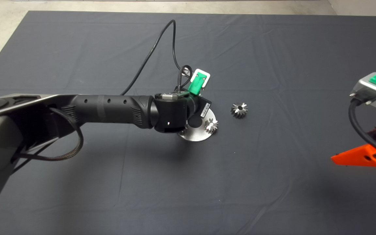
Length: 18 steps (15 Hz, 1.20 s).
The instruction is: Remove an incorrectly installed larger gear and replace it with the correct smaller gear
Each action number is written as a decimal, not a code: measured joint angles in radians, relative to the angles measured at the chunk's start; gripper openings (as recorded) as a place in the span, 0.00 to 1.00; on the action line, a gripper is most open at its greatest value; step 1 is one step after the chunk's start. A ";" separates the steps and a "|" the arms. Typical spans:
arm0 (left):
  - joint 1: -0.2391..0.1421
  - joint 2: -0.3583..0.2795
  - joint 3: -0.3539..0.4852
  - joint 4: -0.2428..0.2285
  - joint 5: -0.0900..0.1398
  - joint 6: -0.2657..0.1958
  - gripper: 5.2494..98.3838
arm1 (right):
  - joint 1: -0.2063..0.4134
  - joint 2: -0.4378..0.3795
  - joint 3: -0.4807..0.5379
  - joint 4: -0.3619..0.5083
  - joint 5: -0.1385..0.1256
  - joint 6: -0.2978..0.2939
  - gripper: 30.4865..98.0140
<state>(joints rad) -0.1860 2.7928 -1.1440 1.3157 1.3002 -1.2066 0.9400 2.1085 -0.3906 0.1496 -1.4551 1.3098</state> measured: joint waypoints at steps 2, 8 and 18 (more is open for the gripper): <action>0.000 0.000 0.000 0.000 0.000 0.000 0.29 | 0.000 0.000 0.000 0.000 0.000 0.000 0.92; 0.000 -0.013 0.001 0.000 -0.018 0.000 0.29 | 0.000 0.000 0.000 0.000 0.000 0.000 0.92; 0.000 -0.027 0.025 0.000 -0.008 -0.001 0.29 | 0.000 0.000 0.000 0.000 0.000 0.000 0.92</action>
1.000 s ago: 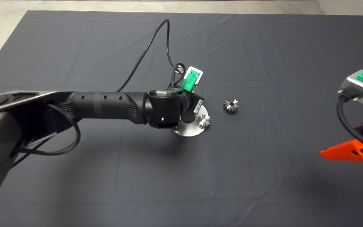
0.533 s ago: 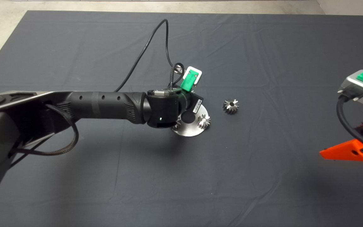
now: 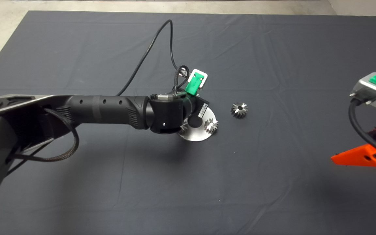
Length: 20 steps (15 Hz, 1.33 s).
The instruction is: Remove an incorrectly installed larger gear and replace it with the correct smaller gear
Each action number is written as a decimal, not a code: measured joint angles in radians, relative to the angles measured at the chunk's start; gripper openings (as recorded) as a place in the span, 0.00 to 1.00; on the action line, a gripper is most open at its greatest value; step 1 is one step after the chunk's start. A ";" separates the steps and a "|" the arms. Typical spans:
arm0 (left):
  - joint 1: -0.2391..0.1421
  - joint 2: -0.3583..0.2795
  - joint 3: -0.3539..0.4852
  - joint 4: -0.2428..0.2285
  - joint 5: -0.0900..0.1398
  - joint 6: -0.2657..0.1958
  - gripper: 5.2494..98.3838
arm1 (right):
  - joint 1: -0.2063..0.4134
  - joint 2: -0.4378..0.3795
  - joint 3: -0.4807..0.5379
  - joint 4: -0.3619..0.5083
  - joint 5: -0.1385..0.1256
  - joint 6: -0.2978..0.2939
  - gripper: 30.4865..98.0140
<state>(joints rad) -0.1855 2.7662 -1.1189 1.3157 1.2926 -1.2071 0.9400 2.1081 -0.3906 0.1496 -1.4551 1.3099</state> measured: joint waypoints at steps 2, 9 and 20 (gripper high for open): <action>0.000 -0.001 0.000 0.000 0.001 0.000 0.29 | 0.000 0.000 0.000 0.000 0.000 0.000 0.92; 0.004 0.007 0.000 0.000 0.004 -0.003 0.29 | 0.000 0.000 0.000 0.000 0.000 0.000 0.92; 0.005 0.007 -0.001 0.001 -0.002 -0.003 0.29 | 0.000 0.000 0.000 0.000 0.000 0.000 0.92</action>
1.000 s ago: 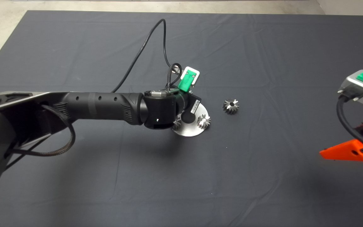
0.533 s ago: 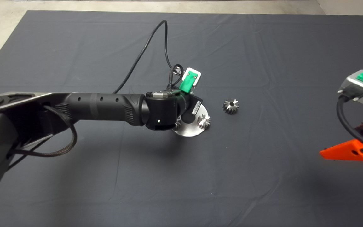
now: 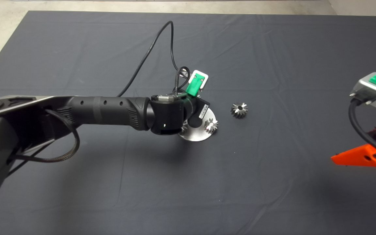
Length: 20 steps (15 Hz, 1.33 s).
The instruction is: Remove an incorrectly installed larger gear and replace it with the correct smaller gear
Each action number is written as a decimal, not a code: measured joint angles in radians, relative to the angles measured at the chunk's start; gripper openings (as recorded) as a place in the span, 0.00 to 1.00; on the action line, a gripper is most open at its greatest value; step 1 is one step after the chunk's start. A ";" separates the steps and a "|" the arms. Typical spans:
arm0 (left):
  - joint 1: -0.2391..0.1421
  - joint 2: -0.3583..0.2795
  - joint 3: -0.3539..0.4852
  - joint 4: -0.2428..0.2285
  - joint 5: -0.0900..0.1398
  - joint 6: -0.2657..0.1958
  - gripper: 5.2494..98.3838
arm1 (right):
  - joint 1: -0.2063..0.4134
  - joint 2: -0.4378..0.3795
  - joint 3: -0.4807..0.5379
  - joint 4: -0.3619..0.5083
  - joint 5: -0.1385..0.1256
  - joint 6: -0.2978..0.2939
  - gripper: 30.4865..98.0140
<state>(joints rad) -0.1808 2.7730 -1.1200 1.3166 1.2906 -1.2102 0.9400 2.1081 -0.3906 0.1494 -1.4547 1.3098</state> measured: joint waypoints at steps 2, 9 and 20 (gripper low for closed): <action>0.000 0.000 -0.015 -0.001 -0.012 0.000 0.29 | 0.000 0.000 0.000 0.000 0.000 0.000 0.92; 0.001 0.000 -0.036 -0.008 -0.044 0.000 0.26 | 0.000 0.000 0.000 0.000 0.000 0.000 0.92; 0.000 -0.001 -0.034 -0.008 -0.042 0.003 0.21 | 0.000 0.000 0.000 0.000 0.000 0.000 0.92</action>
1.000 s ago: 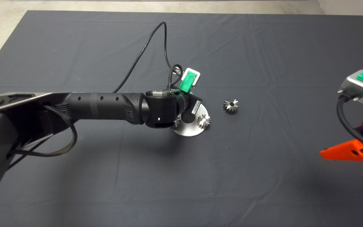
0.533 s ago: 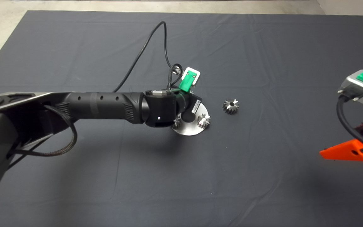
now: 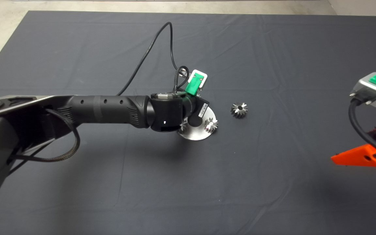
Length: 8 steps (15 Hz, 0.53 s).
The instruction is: Remove an incorrectly installed larger gear and replace it with the correct smaller gear
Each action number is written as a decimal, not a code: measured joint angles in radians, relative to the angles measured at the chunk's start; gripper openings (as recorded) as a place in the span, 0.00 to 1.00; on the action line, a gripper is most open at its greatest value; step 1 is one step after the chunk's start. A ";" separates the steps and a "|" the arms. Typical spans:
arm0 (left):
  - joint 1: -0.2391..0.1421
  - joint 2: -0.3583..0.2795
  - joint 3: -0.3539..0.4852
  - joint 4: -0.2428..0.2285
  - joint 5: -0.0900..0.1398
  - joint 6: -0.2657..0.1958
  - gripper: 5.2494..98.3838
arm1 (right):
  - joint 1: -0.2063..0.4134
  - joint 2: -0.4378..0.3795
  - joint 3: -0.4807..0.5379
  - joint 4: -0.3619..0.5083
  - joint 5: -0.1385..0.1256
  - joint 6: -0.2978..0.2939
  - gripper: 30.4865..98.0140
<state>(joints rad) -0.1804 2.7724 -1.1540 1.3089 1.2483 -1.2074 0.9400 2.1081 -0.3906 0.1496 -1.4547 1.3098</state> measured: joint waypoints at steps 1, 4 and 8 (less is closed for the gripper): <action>0.000 0.000 0.000 0.000 0.000 0.000 0.21 | 0.000 0.000 0.000 0.000 0.000 0.000 0.92; 0.000 0.000 0.000 0.000 0.000 0.000 0.21 | 0.000 0.000 0.000 0.000 0.000 0.000 0.92; 0.000 0.000 0.000 0.000 0.000 0.000 0.21 | 0.000 0.000 0.000 0.000 0.000 0.000 0.92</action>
<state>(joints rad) -0.1804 2.7723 -1.1536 1.3089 1.2483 -1.2079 0.9399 2.1081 -0.3906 0.1492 -1.4551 1.3098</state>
